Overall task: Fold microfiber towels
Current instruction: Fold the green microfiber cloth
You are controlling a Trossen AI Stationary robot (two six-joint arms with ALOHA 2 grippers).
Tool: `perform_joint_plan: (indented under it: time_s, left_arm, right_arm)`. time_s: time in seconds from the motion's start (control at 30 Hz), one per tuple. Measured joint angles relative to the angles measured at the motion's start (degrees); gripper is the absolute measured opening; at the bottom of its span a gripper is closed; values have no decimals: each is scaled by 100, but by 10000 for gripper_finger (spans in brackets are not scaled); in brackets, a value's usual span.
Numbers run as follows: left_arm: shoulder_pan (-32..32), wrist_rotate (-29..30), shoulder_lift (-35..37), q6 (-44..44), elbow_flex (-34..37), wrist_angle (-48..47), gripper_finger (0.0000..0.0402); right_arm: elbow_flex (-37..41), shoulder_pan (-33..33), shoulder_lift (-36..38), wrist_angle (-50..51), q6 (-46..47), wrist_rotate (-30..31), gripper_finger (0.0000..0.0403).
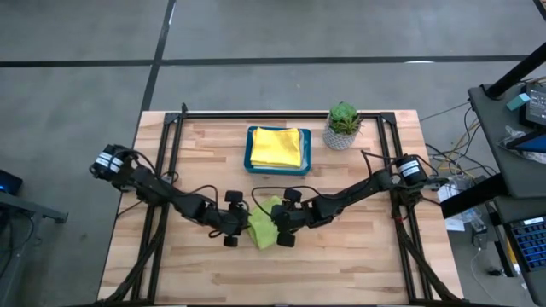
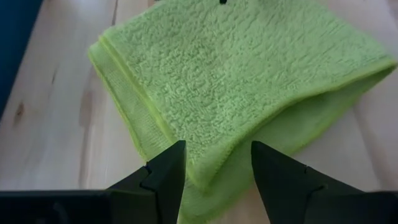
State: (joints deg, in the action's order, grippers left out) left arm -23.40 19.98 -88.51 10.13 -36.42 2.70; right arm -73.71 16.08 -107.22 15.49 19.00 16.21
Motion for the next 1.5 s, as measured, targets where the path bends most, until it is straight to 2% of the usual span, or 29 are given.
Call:
perform_joint_plan:
  time_s: [0.13,0.23,0.53,0.67,0.83,0.97,1.2,1.37,1.5]
  left_arm:
    - [30,42,-108,0,-9,62,160]
    - [56,64,-112,-3,-31,147,138]
    - [55,73,-102,-140,-30,103,10]
    - [51,172,15,-463,-188,-70,4]
    - [29,605,326,-758,-397,-914,1]
    - [24,609,455,-758,-417,-1442,1]
    - [7,596,391,-613,-404,-1615,1]
    - [4,374,389,-493,-402,-2145,2]
    - [-1,339,389,-307,-402,-2547,24]
  right_arm:
    - [0,1,0,0,21,36,180]
    - [0,1,-4,0,57,40,181]
    - [2,0,-13,2,53,41,178]
    - [13,1,-13,2,54,41,178]
    - [61,1,-13,-4,94,41,178]
    - [123,0,-13,-53,141,39,178]
    - [234,-40,-13,-356,151,36,178]
    - [265,-128,-13,-454,146,37,178]
    - [286,-207,-13,-448,194,36,178]
